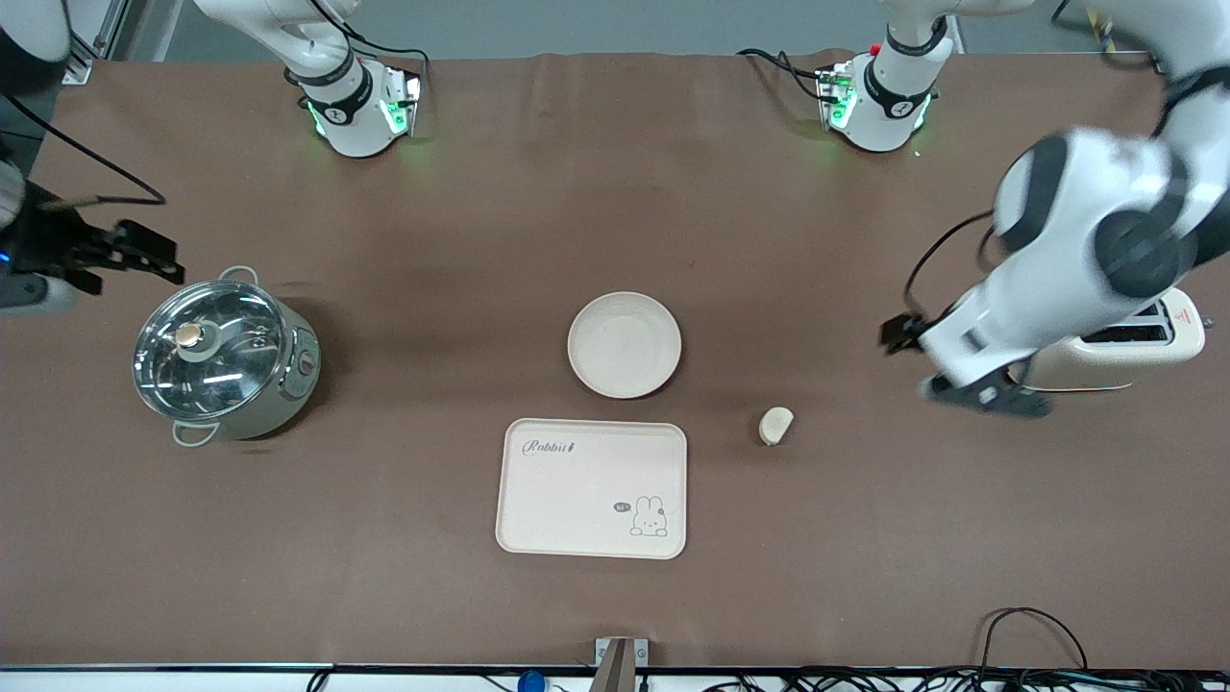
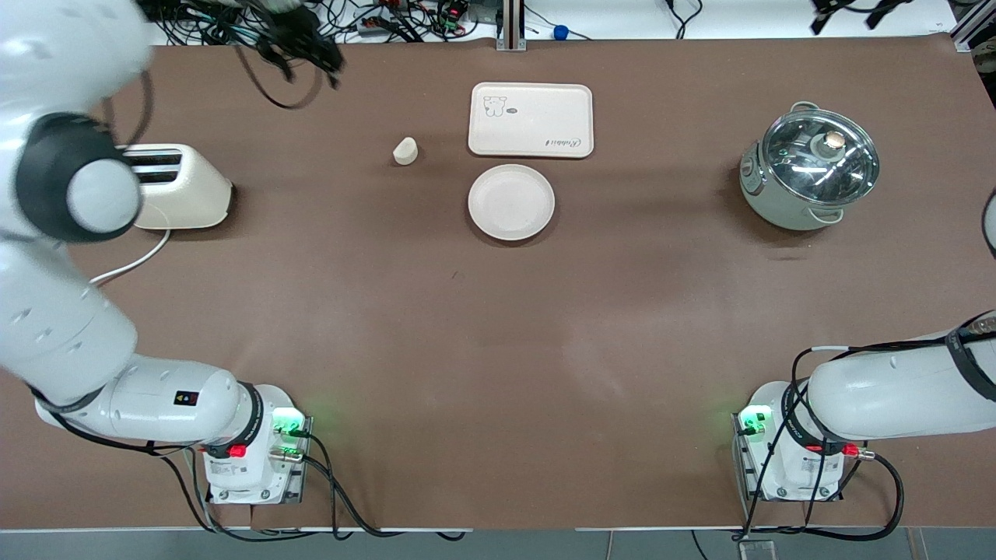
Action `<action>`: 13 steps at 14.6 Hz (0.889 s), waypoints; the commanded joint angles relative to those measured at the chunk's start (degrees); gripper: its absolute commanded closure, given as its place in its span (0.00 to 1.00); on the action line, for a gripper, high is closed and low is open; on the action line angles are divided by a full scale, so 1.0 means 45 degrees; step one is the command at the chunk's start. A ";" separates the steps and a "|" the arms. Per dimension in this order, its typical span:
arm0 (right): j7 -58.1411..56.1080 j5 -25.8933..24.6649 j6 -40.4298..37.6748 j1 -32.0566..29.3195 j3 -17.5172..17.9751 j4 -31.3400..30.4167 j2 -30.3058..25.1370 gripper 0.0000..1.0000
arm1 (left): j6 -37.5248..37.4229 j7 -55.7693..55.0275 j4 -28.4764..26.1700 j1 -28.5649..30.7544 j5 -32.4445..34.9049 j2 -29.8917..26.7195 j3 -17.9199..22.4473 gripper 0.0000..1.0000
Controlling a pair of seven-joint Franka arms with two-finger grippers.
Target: Place bun in plate and plate on tray
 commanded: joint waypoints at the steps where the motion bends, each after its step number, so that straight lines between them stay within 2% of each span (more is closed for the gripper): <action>1: 0.0086 0.0021 0.0286 0.0201 -0.0045 0.0062 0.0259 0.00 | 0.1409 0.0281 0.0479 0.0058 -0.0044 0.1595 -0.0526 0.02; 3: 0.0086 0.0040 0.0443 0.0278 -0.0045 0.0062 0.0435 0.00 | 0.2425 0.0553 0.0014 0.0019 0.0111 0.2300 -0.0859 0.04; 5: 0.0086 0.0215 0.0599 0.0415 -0.0045 0.0062 0.0688 0.00 | 0.3732 0.0652 -0.1000 -0.0098 0.0404 0.2614 -0.0996 0.04; 7: 0.0086 0.0877 0.0794 0.0493 -0.0045 0.0062 0.1098 0.00 | 0.5178 0.0517 -0.1978 -0.0410 0.0405 0.2732 -0.0997 0.04; 10: 0.0066 0.1193 0.1399 0.0979 -0.0026 0.0062 0.1859 0.00 | 0.6236 0.0185 -0.2275 -0.0450 0.0385 0.3180 -0.0997 0.05; 12: 0.0086 0.1270 0.1867 0.1331 -0.0026 0.0003 0.2289 0.01 | 0.6571 0.0164 -0.2236 -0.0663 0.0424 0.3357 -0.0997 0.17; 13: 0.0086 0.1561 0.2082 0.1546 -0.0026 -0.0016 0.2485 0.03 | 0.6610 0.0164 -0.2178 -0.0742 0.0425 0.3357 -0.0978 0.27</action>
